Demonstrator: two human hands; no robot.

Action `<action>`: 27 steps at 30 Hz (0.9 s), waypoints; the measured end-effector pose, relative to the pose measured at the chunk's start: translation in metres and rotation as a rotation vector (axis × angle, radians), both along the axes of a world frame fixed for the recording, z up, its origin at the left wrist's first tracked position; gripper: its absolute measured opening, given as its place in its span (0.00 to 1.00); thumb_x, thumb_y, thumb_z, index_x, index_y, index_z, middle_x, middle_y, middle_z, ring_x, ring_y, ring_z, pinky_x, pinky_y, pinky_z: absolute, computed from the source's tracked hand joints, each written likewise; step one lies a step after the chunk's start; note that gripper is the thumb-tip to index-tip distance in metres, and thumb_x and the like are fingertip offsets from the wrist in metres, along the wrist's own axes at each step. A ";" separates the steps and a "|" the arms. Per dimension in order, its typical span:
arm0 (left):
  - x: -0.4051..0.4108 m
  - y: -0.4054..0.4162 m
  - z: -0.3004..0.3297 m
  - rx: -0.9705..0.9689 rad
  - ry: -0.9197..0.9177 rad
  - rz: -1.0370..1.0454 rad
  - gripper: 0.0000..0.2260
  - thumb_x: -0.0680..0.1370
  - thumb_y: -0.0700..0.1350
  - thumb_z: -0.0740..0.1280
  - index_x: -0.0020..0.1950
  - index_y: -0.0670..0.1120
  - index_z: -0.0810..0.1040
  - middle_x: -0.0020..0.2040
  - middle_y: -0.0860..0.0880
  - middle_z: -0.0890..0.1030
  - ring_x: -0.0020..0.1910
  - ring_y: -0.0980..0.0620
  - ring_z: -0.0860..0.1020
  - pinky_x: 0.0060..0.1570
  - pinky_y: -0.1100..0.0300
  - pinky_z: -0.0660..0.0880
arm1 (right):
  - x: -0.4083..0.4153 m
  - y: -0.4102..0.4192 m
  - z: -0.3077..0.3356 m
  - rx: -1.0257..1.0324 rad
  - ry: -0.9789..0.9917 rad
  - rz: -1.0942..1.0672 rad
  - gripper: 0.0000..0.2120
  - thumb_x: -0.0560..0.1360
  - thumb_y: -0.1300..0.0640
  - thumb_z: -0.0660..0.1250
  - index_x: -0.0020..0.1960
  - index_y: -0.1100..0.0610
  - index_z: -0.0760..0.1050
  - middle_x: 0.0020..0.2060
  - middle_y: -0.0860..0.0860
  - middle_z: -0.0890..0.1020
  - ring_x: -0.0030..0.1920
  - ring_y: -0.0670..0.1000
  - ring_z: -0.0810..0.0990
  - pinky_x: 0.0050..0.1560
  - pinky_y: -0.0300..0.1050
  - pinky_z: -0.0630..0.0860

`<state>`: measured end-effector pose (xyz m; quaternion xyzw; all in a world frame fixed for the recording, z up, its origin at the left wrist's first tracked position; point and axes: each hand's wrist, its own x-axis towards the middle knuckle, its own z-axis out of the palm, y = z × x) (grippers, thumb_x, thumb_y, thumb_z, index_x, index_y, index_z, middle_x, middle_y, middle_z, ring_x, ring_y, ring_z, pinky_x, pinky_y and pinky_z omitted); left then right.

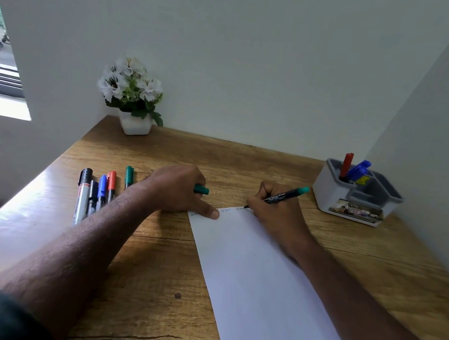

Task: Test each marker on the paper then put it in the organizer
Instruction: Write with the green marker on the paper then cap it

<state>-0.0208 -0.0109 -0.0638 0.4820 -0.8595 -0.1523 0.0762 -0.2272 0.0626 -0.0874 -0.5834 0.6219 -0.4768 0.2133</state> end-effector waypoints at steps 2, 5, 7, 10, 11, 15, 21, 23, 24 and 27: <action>0.000 0.000 -0.001 0.009 -0.003 -0.004 0.21 0.67 0.68 0.74 0.39 0.55 0.69 0.38 0.56 0.73 0.37 0.58 0.70 0.33 0.59 0.63 | -0.002 0.000 -0.001 0.003 -0.001 -0.001 0.14 0.70 0.66 0.69 0.30 0.58 0.67 0.24 0.43 0.70 0.27 0.41 0.67 0.29 0.33 0.64; -0.001 -0.001 -0.002 0.008 0.001 0.002 0.21 0.67 0.68 0.73 0.41 0.54 0.70 0.38 0.56 0.74 0.38 0.58 0.70 0.33 0.60 0.64 | -0.003 -0.002 -0.001 -0.004 -0.006 -0.007 0.14 0.70 0.65 0.70 0.30 0.58 0.68 0.25 0.45 0.72 0.29 0.43 0.69 0.30 0.35 0.66; 0.000 -0.001 -0.001 0.009 -0.003 0.008 0.22 0.67 0.68 0.73 0.43 0.52 0.72 0.38 0.56 0.73 0.37 0.58 0.70 0.33 0.60 0.63 | -0.002 -0.003 -0.002 -0.008 -0.002 -0.006 0.13 0.70 0.65 0.70 0.30 0.59 0.69 0.25 0.46 0.72 0.29 0.43 0.69 0.30 0.35 0.66; 0.000 0.000 0.000 0.010 -0.006 -0.009 0.21 0.67 0.68 0.73 0.41 0.54 0.70 0.38 0.56 0.74 0.37 0.58 0.70 0.33 0.59 0.64 | -0.003 -0.003 -0.003 -0.012 -0.002 -0.013 0.15 0.69 0.66 0.70 0.29 0.57 0.67 0.25 0.44 0.70 0.28 0.42 0.67 0.28 0.33 0.64; 0.000 0.001 0.000 0.009 -0.004 -0.012 0.21 0.67 0.68 0.73 0.41 0.54 0.70 0.39 0.56 0.74 0.38 0.58 0.71 0.34 0.59 0.64 | -0.004 -0.004 -0.003 -0.008 -0.002 -0.009 0.17 0.69 0.66 0.69 0.28 0.55 0.65 0.24 0.44 0.69 0.27 0.41 0.66 0.28 0.33 0.63; 0.001 0.002 0.000 -0.017 0.016 -0.004 0.22 0.66 0.67 0.74 0.40 0.51 0.72 0.39 0.54 0.76 0.37 0.56 0.72 0.34 0.59 0.65 | -0.007 -0.005 -0.004 -0.032 -0.088 -0.024 0.15 0.70 0.67 0.69 0.29 0.57 0.67 0.26 0.47 0.70 0.28 0.41 0.70 0.31 0.34 0.67; 0.002 0.008 0.004 0.135 0.400 -0.071 0.14 0.80 0.57 0.64 0.43 0.48 0.76 0.38 0.52 0.76 0.37 0.54 0.72 0.39 0.57 0.68 | -0.008 -0.001 -0.001 -0.141 -0.198 0.010 0.09 0.71 0.68 0.69 0.35 0.68 0.71 0.30 0.50 0.75 0.32 0.40 0.75 0.38 0.41 0.70; 0.004 0.004 0.002 0.286 0.616 -0.122 0.14 0.82 0.51 0.57 0.44 0.46 0.78 0.38 0.52 0.75 0.39 0.53 0.71 0.44 0.53 0.68 | -0.009 0.002 0.000 -0.176 -0.213 0.091 0.07 0.71 0.64 0.68 0.34 0.63 0.75 0.30 0.51 0.77 0.35 0.47 0.74 0.38 0.45 0.70; 0.004 0.003 0.002 0.289 0.648 -0.154 0.14 0.82 0.49 0.57 0.46 0.45 0.79 0.39 0.52 0.75 0.40 0.53 0.71 0.45 0.53 0.68 | -0.008 0.004 0.001 -0.189 -0.256 0.143 0.07 0.71 0.63 0.67 0.35 0.61 0.76 0.31 0.52 0.78 0.35 0.49 0.74 0.38 0.44 0.70; 0.004 0.001 -0.001 0.178 0.573 -0.263 0.09 0.83 0.43 0.60 0.53 0.47 0.80 0.42 0.53 0.77 0.42 0.56 0.73 0.45 0.57 0.70 | -0.004 0.007 0.005 -0.213 -0.435 0.252 0.04 0.72 0.65 0.64 0.40 0.63 0.77 0.33 0.57 0.82 0.33 0.51 0.77 0.36 0.40 0.75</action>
